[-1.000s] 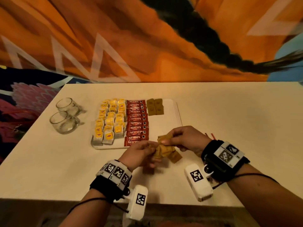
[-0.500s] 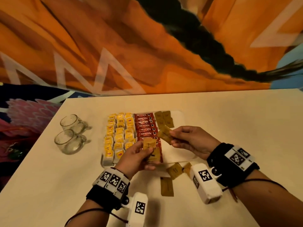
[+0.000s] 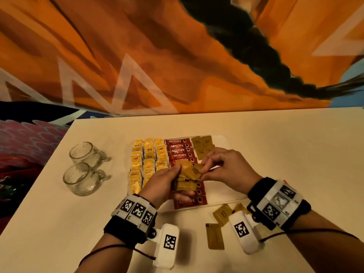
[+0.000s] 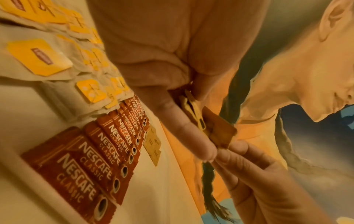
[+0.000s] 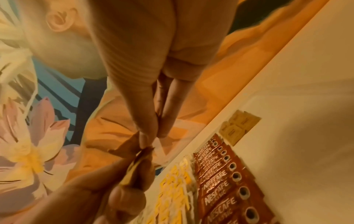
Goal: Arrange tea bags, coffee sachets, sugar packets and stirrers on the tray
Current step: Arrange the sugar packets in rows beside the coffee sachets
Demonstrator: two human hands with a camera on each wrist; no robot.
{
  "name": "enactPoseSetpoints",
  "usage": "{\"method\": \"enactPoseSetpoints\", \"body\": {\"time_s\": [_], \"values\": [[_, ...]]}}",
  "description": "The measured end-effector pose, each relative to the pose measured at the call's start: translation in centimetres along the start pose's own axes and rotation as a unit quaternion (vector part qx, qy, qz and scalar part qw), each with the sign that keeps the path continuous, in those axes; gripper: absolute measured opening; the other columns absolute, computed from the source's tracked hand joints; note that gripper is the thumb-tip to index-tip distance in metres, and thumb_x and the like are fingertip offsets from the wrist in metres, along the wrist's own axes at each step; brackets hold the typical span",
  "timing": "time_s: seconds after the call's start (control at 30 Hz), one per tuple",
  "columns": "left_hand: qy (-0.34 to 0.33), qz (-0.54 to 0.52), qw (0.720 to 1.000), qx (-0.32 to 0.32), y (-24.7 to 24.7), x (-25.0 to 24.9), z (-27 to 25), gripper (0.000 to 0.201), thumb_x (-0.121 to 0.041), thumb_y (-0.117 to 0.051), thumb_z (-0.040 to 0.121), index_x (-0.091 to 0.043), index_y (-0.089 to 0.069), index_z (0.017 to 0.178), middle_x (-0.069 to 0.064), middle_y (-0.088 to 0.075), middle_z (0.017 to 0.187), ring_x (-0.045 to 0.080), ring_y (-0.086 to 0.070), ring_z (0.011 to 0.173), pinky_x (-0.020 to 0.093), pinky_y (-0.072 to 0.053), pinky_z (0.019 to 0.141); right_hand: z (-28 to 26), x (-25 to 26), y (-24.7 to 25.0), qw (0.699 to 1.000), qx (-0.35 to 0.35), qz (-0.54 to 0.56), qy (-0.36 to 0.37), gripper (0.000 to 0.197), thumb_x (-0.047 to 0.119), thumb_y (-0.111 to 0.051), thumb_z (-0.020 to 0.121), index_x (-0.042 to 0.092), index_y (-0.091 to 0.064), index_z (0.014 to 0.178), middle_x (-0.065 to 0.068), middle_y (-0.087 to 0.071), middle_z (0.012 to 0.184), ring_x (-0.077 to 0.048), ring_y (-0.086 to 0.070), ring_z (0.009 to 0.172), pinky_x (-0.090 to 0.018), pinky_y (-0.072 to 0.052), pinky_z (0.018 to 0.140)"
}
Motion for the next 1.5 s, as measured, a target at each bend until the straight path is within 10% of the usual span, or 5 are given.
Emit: {"method": "enactPoseSetpoints", "body": {"time_s": [0.37,0.83,1.07,1.3,1.5], "values": [[-0.068,0.094,0.993,-0.027,-0.2,-0.4,2.6,0.018,-0.015,-0.055,0.094,-0.004,-0.064,0.105,0.010,-0.069,0.071,0.016,-0.063,0.050,0.027,-0.055,0.045,1.4,-3.0,0.9,0.977,-0.043,0.171,-0.117,0.039,-0.005,-0.068,0.081,0.020,-0.065,0.112,-0.011,-0.062,0.113,-0.012,-0.067,0.078,-0.023,-0.057,0.073],[-0.117,0.313,0.942,0.028,-0.7,-0.3,4.1,0.028,-0.015,-0.060,0.092,-0.029,-0.057,0.068,-0.002,-0.064,0.063,0.015,-0.060,0.051,0.022,-0.049,0.046,3.7,-3.3,-1.3,0.962,0.103,-0.243,0.070,0.013,0.028,-0.075,0.081,0.021,-0.068,0.088,0.013,-0.066,0.090,0.005,-0.053,0.076,-0.013,-0.039,0.071],[-0.104,0.318,0.942,0.020,-1.2,0.5,4.6,0.010,-0.018,-0.058,0.093,-0.018,-0.062,0.085,0.006,-0.066,0.068,0.017,-0.064,0.051,0.025,-0.052,0.045,3.5,-5.3,-1.4,0.978,0.136,-0.158,-0.034,0.008,0.022,-0.077,0.080,0.017,-0.072,0.085,0.014,-0.066,0.077,0.007,-0.057,0.063,-0.007,-0.042,0.061],[-0.089,0.210,0.972,-0.063,1.3,-0.1,5.0,0.010,-0.022,-0.057,0.094,-0.018,-0.065,0.098,0.007,-0.067,0.072,0.019,-0.062,0.056,0.032,-0.052,0.053,4.4,-11.0,0.8,0.939,-0.031,0.165,-0.300,0.005,0.007,-0.067,0.087,0.002,-0.069,0.089,-0.016,-0.069,0.078,-0.015,-0.061,0.059,-0.027,-0.054,0.058],[-0.079,0.178,0.979,-0.054,1.4,0.4,4.4,0.012,-0.015,-0.054,0.095,-0.011,-0.064,0.100,0.006,-0.064,0.064,0.016,-0.058,0.052,0.027,-0.052,0.047,5.6,-12.5,0.1,0.926,-0.086,0.158,-0.331,0.009,0.009,-0.070,0.085,0.001,-0.069,0.088,-0.018,-0.068,0.076,-0.019,-0.060,0.057,-0.034,-0.059,0.065]]}}
Point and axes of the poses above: each hand's wrist, its own z-axis towards the middle knuckle, its own y-axis out of the back of the hand, x = y × z, the point moved 4 cm from there along z, towards the middle knuckle
